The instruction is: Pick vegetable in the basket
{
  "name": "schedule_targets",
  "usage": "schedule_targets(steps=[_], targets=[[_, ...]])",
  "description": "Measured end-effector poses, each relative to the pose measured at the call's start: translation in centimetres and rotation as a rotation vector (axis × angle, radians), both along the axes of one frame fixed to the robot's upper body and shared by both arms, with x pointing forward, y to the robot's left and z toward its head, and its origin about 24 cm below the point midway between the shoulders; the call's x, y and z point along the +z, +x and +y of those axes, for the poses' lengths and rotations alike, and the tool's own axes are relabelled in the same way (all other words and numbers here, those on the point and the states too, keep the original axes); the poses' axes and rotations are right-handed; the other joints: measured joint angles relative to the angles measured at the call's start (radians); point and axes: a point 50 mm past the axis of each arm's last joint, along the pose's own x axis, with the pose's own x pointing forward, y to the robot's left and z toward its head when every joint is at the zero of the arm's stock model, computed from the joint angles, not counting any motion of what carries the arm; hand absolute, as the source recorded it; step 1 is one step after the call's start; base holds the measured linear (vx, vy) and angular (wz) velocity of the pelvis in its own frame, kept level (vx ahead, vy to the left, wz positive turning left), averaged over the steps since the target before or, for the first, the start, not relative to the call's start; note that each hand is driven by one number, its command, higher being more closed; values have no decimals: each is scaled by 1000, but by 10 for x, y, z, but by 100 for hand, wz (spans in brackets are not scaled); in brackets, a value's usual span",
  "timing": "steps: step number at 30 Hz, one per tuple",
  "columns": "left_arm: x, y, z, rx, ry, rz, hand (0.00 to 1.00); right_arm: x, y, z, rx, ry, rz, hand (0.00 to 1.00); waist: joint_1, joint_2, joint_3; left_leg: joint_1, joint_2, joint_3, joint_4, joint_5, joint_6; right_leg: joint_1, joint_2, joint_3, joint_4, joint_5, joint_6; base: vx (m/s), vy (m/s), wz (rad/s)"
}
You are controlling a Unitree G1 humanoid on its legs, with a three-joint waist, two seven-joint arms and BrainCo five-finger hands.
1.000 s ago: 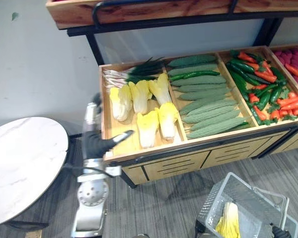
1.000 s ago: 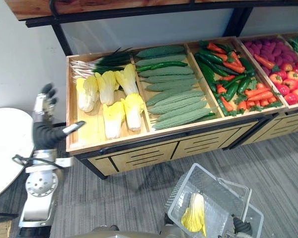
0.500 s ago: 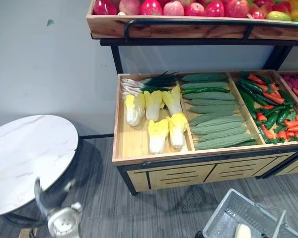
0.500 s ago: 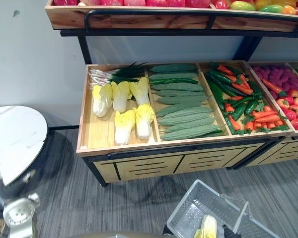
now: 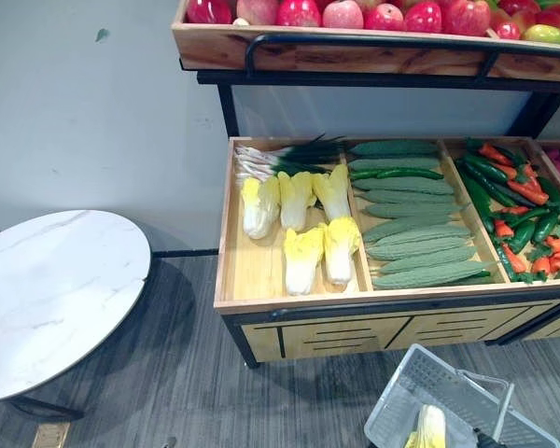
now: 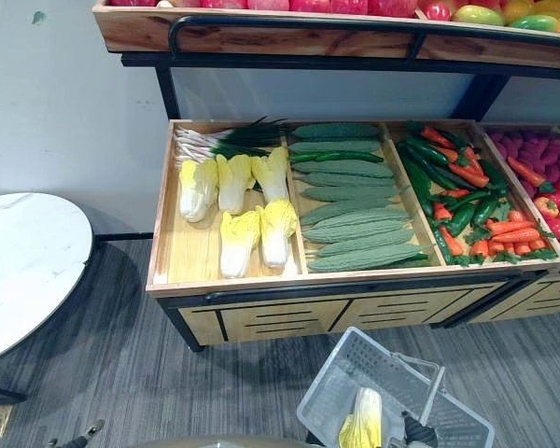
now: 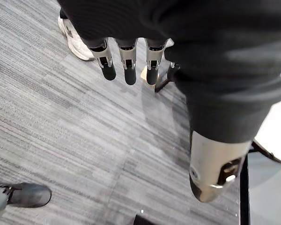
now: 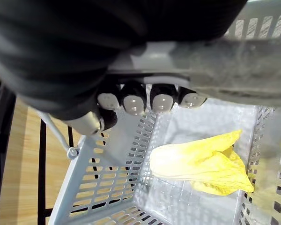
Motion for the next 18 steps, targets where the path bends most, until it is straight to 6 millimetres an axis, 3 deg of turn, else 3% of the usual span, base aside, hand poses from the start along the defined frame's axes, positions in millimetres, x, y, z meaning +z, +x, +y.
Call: schedule_targets(steps=[7, 9, 13, 14, 16, 17, 18], targets=[[-6, 5, -16, -134, -74, 15, 0, 0, 2, -2, -2, 2, -1, 100, -18, 6, 13, 19, 4, 21, 16, -18, -4, 8, 4, 33, 0, -2, -2, -44, -39, -12], [-9, 9, -24, -208, -102, 18, 0, 2, 3, -5, -7, -6, -8, 100, -20, 13, 39, -17, 34, 35, 151, -97, -5, -3, 5, 63, 43, -27, 2, -53, -26, -31], [-9, 21, -32, -316, -116, 9, 0, 5, 6, -11, -56, -10, -44, 100, -42, 35, 70, -73, 80, 49, 322, -194, 3, -82, -1, 107, 214, -84, 17, -69, 47, -26], [-9, 25, -33, -354, -115, 10, 0, 6, 9, -10, -52, -15, -64, 100, -45, 32, 80, -89, 93, 75, 361, -216, 7, -109, 4, 146, 232, -72, 27, -64, 91, -73], [-9, 31, -37, -400, -115, 6, 0, 9, 19, -6, -31, -23, -103, 100, -42, 37, 104, -89, 128, 135, 391, -250, 10, -140, 34, 210, 220, 7, 19, -128, 111, -100], [-9, 33, -41, -428, -118, 11, 0, 10, 25, -2, -5, -25, -123, 100, -44, 51, 110, -86, 158, 184, 389, -251, 24, -146, 71, 239, 148, 131, 18, -170, 137, -129], [-10, 34, -44, -466, -114, 19, 0, 12, 34, 3, 15, -22, -150, 100, -42, 80, 124, -76, 195, 255, 380, -228, 44, -150, 95, 224, 116, 206, 6, -145, 138, -123]])
